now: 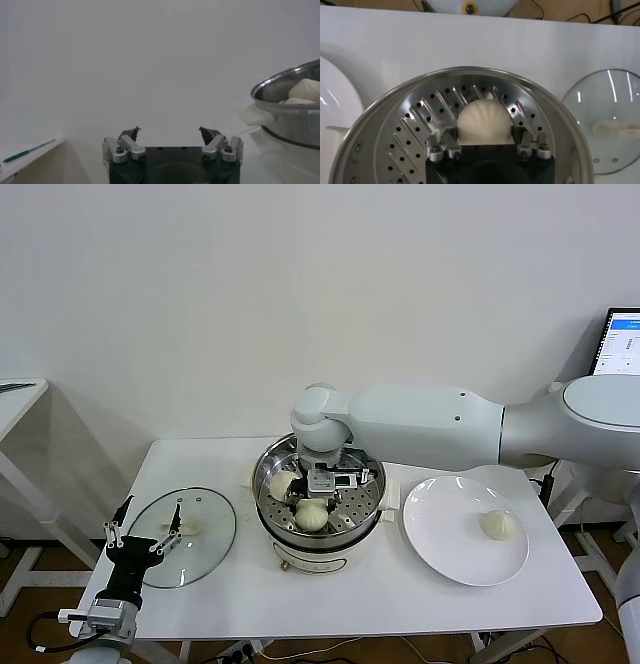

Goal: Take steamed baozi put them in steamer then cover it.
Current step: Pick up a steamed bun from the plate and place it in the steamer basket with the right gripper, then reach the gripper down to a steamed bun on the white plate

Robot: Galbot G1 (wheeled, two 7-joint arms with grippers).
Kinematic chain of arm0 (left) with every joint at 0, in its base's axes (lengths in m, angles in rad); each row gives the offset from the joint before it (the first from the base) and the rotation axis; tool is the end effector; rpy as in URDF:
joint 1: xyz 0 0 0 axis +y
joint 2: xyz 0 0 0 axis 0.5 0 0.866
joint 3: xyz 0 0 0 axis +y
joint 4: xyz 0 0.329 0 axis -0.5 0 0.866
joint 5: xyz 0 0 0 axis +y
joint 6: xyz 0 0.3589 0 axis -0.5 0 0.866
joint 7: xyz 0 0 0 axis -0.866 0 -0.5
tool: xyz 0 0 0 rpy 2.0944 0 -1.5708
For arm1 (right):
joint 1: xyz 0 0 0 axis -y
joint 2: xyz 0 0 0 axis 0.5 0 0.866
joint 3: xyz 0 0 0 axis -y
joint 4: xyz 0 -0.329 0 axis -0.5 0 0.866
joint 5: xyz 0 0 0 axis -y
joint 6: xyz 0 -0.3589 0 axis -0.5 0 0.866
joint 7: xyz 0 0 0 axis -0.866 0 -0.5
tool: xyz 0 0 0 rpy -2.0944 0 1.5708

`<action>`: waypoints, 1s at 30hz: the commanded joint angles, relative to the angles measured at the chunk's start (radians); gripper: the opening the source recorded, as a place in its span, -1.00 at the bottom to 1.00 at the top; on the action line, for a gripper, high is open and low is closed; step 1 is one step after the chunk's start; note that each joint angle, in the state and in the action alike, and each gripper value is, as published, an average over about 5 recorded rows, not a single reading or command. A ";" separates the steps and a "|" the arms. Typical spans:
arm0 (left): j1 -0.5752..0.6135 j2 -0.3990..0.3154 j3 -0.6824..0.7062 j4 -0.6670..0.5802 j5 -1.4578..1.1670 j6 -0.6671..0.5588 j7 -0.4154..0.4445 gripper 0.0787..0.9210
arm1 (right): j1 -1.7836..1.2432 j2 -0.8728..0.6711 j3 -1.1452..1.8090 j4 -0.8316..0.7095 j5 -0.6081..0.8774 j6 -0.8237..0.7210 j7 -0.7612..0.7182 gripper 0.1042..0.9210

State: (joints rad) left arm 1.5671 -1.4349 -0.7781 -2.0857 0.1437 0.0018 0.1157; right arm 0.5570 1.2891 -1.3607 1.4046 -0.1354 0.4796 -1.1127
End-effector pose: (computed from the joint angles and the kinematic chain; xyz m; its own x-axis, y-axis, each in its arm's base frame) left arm 0.1927 0.0986 -0.2719 -0.9989 -0.0445 0.0145 -0.0358 0.9258 0.3763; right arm 0.4700 0.2155 -0.0935 -0.0460 -0.0986 0.9941 0.0610 -0.9935 -0.0958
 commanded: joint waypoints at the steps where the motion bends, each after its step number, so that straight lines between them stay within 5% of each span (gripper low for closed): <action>1: 0.000 -0.002 0.001 -0.001 0.000 0.002 -0.002 0.77 | -0.020 0.014 0.001 -0.024 -0.002 -0.004 0.002 0.49; 9: 0.003 -0.004 0.002 -0.002 0.000 0.002 -0.003 0.77 | -0.002 -0.030 0.023 0.002 0.017 -0.023 0.006 0.66; 16: 0.003 -0.004 0.015 -0.012 0.001 0.005 -0.005 0.77 | 0.147 -0.233 0.046 0.097 0.174 -0.084 -0.031 0.76; 24: 0.001 -0.002 0.029 -0.011 0.004 0.004 -0.006 0.77 | 0.229 -0.566 0.026 0.138 0.391 -0.442 -0.166 0.76; 30: 0.005 -0.003 0.037 -0.017 0.006 0.005 -0.005 0.77 | 0.086 -0.712 0.090 0.040 0.303 -0.585 -0.204 0.76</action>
State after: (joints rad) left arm 1.5703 -1.4378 -0.7471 -2.0991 0.1491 0.0056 0.1107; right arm 0.7010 0.8723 -1.3221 1.4902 0.1177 0.1713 -1.2363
